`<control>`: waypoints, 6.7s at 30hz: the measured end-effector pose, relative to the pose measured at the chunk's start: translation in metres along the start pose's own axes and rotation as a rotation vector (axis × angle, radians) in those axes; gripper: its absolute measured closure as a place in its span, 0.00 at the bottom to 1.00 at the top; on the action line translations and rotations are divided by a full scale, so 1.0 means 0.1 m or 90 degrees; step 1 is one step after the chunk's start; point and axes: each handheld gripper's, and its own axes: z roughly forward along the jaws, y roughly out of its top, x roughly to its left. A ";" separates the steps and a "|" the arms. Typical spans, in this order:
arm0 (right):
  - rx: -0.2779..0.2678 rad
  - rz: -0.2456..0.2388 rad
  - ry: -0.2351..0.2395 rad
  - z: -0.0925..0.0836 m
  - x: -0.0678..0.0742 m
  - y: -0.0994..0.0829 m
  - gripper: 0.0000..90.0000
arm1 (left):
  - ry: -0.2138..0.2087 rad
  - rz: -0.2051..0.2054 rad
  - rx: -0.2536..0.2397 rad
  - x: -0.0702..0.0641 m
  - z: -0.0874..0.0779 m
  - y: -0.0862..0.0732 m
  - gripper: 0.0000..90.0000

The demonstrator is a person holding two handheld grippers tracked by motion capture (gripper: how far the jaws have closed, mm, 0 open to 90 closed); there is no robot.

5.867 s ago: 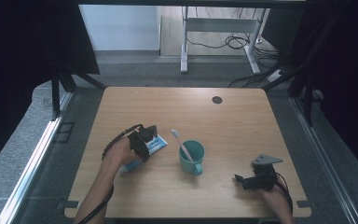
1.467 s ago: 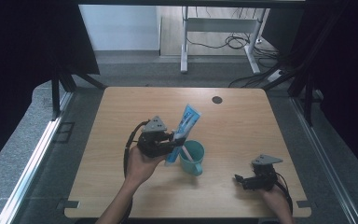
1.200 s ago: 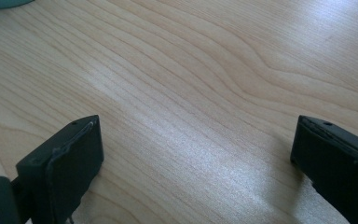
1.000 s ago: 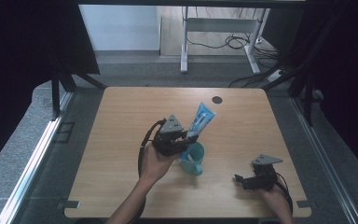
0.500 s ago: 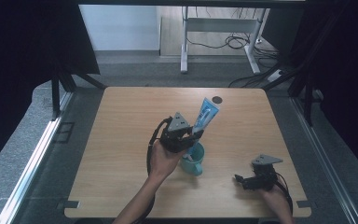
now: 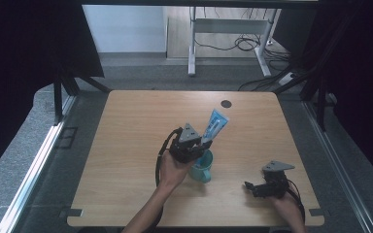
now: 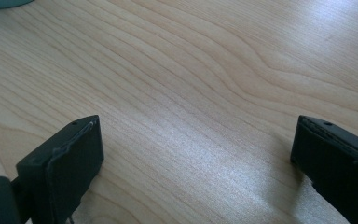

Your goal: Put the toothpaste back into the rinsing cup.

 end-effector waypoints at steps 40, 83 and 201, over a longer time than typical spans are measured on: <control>-0.002 0.001 -0.001 0.00 0.00 0.00 0.02 | 0.003 -0.006 0.042 -0.05 0.14 -0.25 0.79; -0.002 0.001 -0.001 0.00 0.00 0.00 0.02 | 0.015 0.002 0.084 -0.01 0.02 -0.28 0.53; -0.002 0.002 -0.002 0.00 0.01 0.00 0.02 | 0.150 -0.109 0.096 0.76 -1.16 -1.43 0.00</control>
